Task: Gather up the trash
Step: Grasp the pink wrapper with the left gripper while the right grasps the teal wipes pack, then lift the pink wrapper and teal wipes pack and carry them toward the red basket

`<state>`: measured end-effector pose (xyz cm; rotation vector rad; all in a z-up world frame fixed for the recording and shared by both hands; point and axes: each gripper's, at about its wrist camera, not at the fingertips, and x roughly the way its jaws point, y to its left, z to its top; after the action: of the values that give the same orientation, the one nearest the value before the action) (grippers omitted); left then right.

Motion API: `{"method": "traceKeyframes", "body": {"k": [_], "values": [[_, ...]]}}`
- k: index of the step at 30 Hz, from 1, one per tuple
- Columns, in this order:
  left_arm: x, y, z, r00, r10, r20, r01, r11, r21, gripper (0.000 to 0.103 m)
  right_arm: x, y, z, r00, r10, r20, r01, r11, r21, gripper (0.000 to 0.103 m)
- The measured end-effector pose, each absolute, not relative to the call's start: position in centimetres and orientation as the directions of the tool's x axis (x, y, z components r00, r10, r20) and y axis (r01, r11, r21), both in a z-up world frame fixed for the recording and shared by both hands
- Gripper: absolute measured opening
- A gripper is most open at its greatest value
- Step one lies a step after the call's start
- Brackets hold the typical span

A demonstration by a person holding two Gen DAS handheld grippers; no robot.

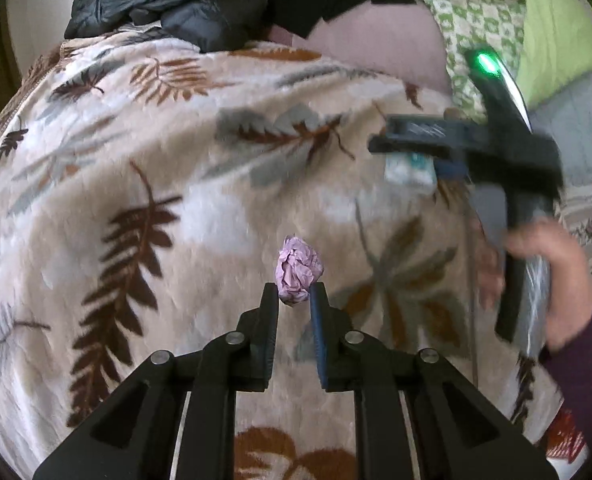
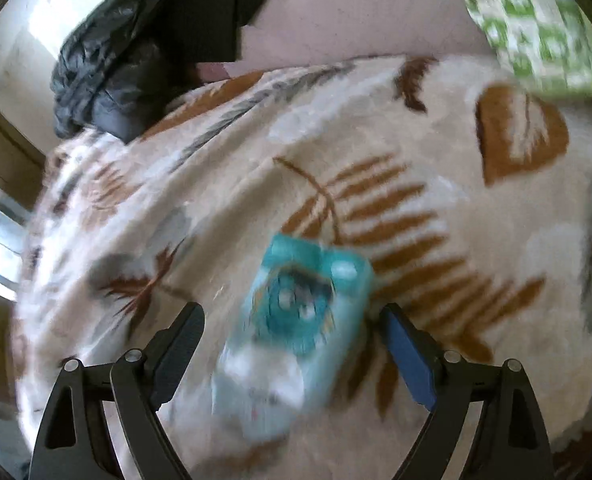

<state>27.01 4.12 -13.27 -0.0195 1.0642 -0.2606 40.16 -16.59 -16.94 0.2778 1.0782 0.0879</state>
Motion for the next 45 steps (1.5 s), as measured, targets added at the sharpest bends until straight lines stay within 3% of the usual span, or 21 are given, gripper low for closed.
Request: {"method": "traceKeyframes", "body": {"k": [1, 2, 3, 4, 5, 9, 18, 19, 20, 24, 29, 34, 45], "values": [[26.6, 4.1, -13.7, 0.457, -0.208, -0.865, 0.206, 0.971, -0.125, 0.023, 40.5, -15.8, -16.9, 0.468, 0.159, -0.869, 0.051, 0.977, 0.206, 0.088], [26.4, 4.1, -13.9, 0.462, -0.198, -0.865, 0.212, 0.971, -0.109, 0.035, 40.5, -15.1, -16.9, 0.466, 0.112, -0.877, 0.042, 0.988, 0.149, 0.065], [26.0, 4.1, -13.9, 0.471, -0.194, -0.861, 0.215, 0.971, -0.101, 0.042, 40.2, -14.5, -16.7, 0.476, 0.051, -0.878, 0.03, 0.997, 0.074, 0.054], [25.7, 4.2, -13.7, 0.483, -0.199, -0.853, 0.22, 0.97, -0.102, 0.051, 39.8, -14.4, -16.4, 0.485, 0.055, -0.873, 0.005, 0.998, 0.065, 0.045], [25.3, 4.3, -13.4, 0.493, -0.212, -0.844, 0.228, 0.967, -0.11, 0.054, 39.4, -14.6, -16.2, 0.482, 0.074, -0.873, -0.008, 0.997, 0.079, 0.039], [24.1, 4.7, -12.4, 0.514, -0.243, -0.822, 0.246, 0.96, -0.13, 0.064, 37.0, -16.4, -15.6, 0.482, 0.09, -0.872, -0.008, 0.995, 0.098, 0.037], [26.6, 3.1, -13.8, 0.507, -0.174, -0.844, 0.224, 0.972, -0.065, 0.064, 27.2, -20.3, -14.4, 0.457, 0.241, -0.856, -0.018, 0.965, 0.262, 0.037], [27.0, 2.8, -14.3, 0.494, -0.169, -0.853, 0.225, 0.972, -0.062, 0.051, 26.2, -20.6, -14.3, 0.455, 0.252, -0.854, -0.018, 0.961, 0.274, 0.037], [27.4, 2.5, -15.0, 0.473, -0.148, -0.869, 0.219, 0.975, -0.047, 0.023, 25.0, -20.9, -14.3, 0.453, 0.265, -0.851, -0.015, 0.957, 0.29, 0.037], [26.9, 2.3, -14.5, 0.467, -0.134, -0.874, 0.166, 0.984, -0.063, 0.022, 20.8, -22.4, -14.3, 0.459, 0.299, -0.837, 0.02, 0.938, 0.346, 0.037], [23.6, 1.8, -11.1, 0.528, -0.107, -0.843, 0.17, 0.985, -0.018, 0.022, 17.5, -23.7, -13.2, 0.497, 0.291, -0.817, 0.048, 0.931, 0.361, 0.037], [19.6, 1.9, -7.4, 0.572, -0.134, -0.809, 0.159, 0.986, -0.051, 0.023, 13.9, -24.8, -10.9, 0.553, 0.281, -0.784, 0.062, 0.925, 0.376, 0.037], [11.7, -1.7, -2.7, 0.642, -0.159, -0.75, 0.201, 0.979, -0.035, 0.023, 5.4, -26.0, -5.4, 0.647, 0.207, -0.734, 0.043, 0.951, 0.306, 0.037]]}}
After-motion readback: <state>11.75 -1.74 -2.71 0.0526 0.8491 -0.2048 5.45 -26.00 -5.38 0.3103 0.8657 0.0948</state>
